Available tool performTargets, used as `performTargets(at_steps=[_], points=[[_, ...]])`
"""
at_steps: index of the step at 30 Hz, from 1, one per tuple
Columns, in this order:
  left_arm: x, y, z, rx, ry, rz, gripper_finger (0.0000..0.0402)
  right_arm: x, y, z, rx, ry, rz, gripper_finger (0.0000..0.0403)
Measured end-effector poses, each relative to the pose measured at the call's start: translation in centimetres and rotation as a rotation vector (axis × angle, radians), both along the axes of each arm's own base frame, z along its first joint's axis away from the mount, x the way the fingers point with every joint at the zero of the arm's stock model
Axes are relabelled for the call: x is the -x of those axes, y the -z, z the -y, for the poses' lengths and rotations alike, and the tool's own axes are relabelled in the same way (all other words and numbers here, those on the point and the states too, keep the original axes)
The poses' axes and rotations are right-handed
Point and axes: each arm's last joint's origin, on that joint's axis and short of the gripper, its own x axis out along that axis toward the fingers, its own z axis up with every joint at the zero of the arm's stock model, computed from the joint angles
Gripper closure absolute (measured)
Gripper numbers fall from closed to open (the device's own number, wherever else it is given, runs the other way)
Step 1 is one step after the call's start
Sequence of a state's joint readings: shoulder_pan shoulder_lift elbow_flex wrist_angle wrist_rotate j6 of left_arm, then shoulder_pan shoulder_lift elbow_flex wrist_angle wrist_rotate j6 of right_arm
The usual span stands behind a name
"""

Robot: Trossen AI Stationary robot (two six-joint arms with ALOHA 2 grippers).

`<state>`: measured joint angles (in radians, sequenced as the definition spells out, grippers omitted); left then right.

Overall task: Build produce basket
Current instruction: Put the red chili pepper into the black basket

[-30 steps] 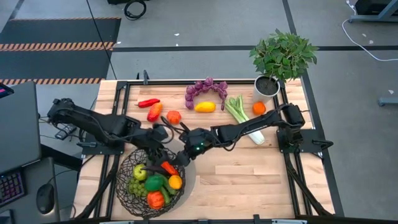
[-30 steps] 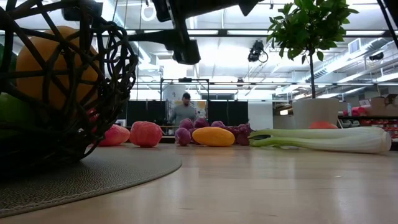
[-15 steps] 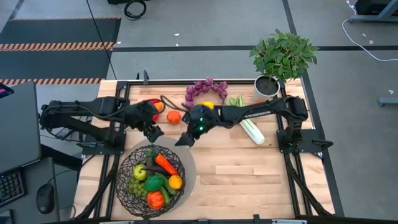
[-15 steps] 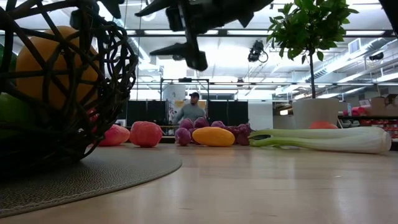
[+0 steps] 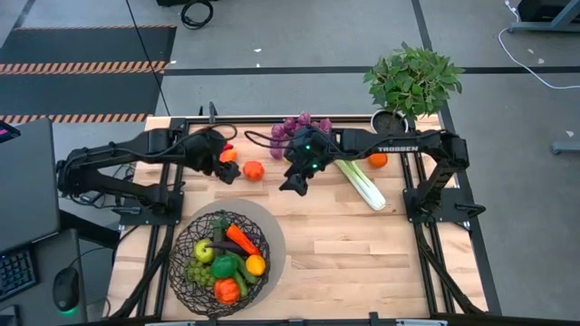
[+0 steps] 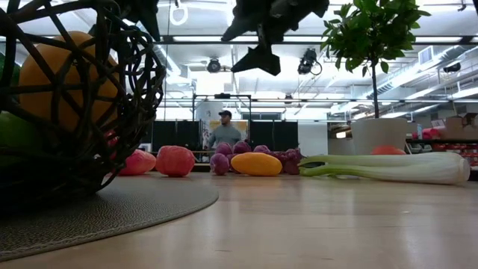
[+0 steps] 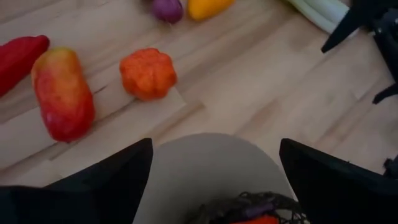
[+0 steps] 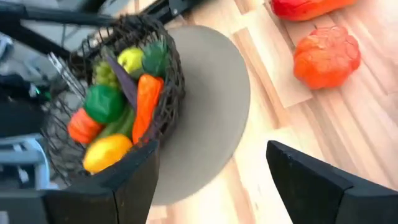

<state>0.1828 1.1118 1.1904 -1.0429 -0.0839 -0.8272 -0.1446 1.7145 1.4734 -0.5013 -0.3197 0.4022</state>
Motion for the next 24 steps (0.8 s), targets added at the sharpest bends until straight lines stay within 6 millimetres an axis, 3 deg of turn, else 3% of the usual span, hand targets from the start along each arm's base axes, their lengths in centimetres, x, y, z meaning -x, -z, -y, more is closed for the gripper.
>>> performTargets(at_steps=[4,10,20,24], points=[[0.2,0.0,-0.9,-0.014,-0.02,-0.005,0.0045,0.1,0.1,0.2,0.038,-0.028,0.0,0.0106],[1.0,0.1,-3.5,-0.057,-0.017,-0.035,0.0045,0.1,0.1,1.6,0.088,0.065,0.005,0.0106],[3.2,2.1,-9.5,0.02,0.015,-0.178,0.0051,0.0,-0.5,4.0,-0.016,0.277,0.053,0.0106],[3.2,3.9,-12.4,0.044,0.019,-0.243,0.0057,-0.2,-0.9,4.2,-0.072,0.319,0.094,0.0106]])
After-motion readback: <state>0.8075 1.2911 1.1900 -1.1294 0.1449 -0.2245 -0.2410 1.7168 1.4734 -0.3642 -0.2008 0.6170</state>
